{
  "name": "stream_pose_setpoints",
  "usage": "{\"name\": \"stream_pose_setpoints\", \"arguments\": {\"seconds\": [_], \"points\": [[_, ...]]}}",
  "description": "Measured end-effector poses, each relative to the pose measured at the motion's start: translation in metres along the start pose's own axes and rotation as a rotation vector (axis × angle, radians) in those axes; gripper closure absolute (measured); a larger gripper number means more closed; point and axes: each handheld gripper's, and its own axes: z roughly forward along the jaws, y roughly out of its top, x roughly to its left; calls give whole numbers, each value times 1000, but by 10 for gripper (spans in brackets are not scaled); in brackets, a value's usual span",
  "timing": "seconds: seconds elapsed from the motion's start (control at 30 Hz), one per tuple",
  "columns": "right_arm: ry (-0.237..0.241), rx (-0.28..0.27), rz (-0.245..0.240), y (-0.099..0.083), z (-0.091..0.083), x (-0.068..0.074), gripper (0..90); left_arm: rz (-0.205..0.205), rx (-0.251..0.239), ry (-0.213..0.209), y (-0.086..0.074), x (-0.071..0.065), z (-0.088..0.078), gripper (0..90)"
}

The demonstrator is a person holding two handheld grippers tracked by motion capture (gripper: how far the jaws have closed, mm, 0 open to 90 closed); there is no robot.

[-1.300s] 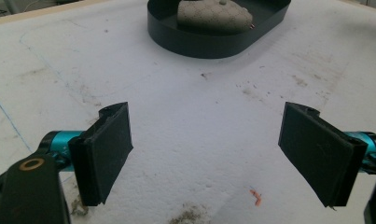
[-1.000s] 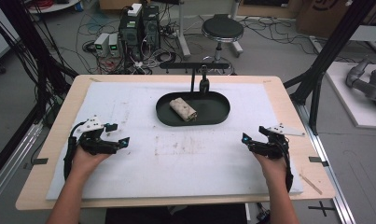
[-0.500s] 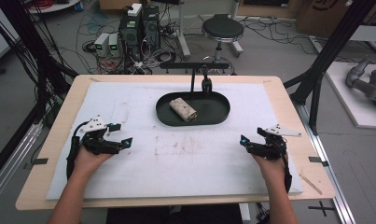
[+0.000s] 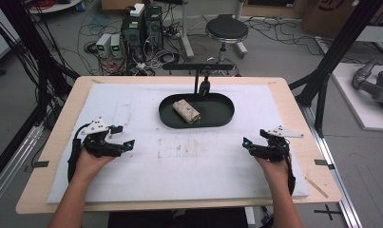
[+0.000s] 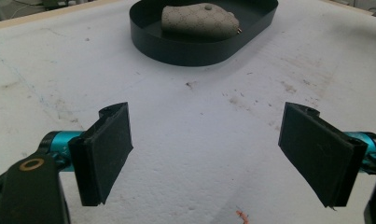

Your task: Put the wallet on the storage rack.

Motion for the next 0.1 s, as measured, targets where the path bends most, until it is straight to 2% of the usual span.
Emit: {"name": "stream_pose_setpoints", "arguments": {"seconds": [0.1], "points": [[3, -2, -5, 1, 1, 0, 187, -2, -4, -1, 0, 0, -1, 171]]}}
